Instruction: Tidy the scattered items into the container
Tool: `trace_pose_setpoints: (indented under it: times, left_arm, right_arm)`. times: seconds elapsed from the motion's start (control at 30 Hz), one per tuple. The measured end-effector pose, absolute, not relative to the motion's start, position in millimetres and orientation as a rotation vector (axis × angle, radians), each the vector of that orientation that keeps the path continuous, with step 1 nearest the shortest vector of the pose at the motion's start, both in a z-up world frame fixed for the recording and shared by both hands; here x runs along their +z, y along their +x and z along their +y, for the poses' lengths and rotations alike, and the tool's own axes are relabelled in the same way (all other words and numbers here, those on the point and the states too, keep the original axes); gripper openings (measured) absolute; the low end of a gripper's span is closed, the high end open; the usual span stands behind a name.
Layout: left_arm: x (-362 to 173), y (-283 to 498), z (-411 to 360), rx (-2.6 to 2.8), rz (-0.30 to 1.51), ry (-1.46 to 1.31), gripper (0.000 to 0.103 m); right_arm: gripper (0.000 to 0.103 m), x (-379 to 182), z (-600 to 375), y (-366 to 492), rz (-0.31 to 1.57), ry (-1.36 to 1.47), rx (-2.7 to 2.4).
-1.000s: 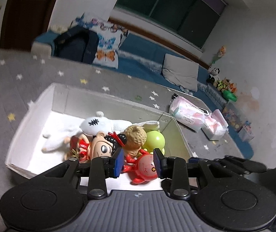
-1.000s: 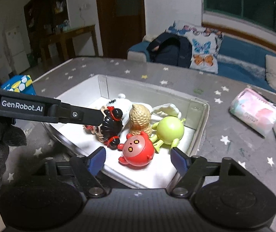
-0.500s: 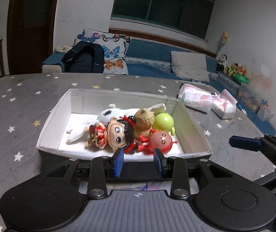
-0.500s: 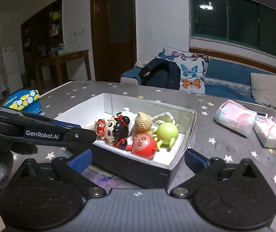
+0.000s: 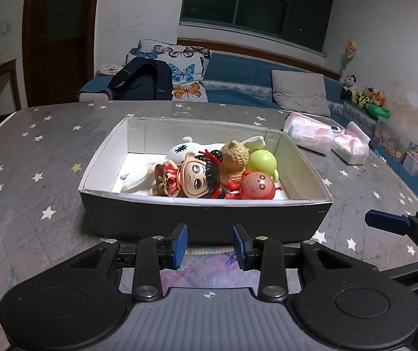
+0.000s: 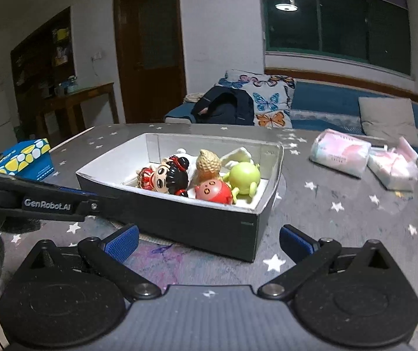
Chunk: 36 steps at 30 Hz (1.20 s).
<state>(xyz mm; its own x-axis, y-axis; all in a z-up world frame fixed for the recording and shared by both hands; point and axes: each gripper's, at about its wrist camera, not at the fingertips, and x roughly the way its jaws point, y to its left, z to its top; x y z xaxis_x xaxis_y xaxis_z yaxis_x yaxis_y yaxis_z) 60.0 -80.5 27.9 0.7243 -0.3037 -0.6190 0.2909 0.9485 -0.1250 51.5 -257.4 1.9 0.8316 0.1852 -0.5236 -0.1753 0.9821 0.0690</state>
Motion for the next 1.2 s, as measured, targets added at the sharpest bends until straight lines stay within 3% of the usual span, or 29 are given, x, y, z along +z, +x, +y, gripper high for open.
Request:
trace_pose_setpoints:
  times: [1.2]
  left_arm:
    - [10.1,29.1,-74.7,-0.221,0.689,0.030,0.035]
  right_arm:
    - [0.103,-25.5,-246.4,38.3,0.640,0.078,0.098]
